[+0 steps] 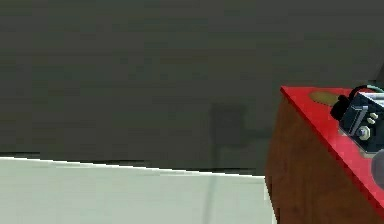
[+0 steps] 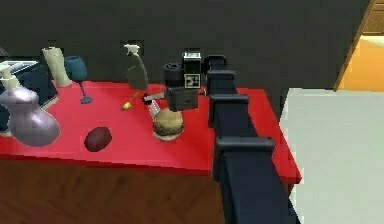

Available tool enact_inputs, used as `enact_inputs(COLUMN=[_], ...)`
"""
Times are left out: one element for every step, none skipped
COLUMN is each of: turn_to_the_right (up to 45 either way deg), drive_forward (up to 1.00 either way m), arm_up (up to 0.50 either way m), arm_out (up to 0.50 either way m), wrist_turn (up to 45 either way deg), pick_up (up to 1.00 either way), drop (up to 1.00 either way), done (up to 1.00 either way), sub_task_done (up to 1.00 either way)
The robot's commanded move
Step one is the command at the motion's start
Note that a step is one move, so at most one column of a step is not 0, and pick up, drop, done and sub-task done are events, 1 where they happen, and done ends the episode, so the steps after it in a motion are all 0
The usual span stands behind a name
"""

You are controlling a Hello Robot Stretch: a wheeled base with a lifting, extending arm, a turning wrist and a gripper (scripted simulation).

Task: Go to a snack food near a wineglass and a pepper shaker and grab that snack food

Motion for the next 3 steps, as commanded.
enact_inputs(turn_to_the_right=[0.0,0.0,0.0], drive_forward=[0.0,0.0,0.0], arm_up=[-0.14,0.0,0.1], arm_out=[0.0,0.0,0.0], wrist_turn=[0.0,0.0,0.0], pick_up=[0.0,1.0,0.0], drop=[0.0,0.0,0.0], done=[0.0,0.0,0.0], sub_task_done=[0.0,0.0,0.0])
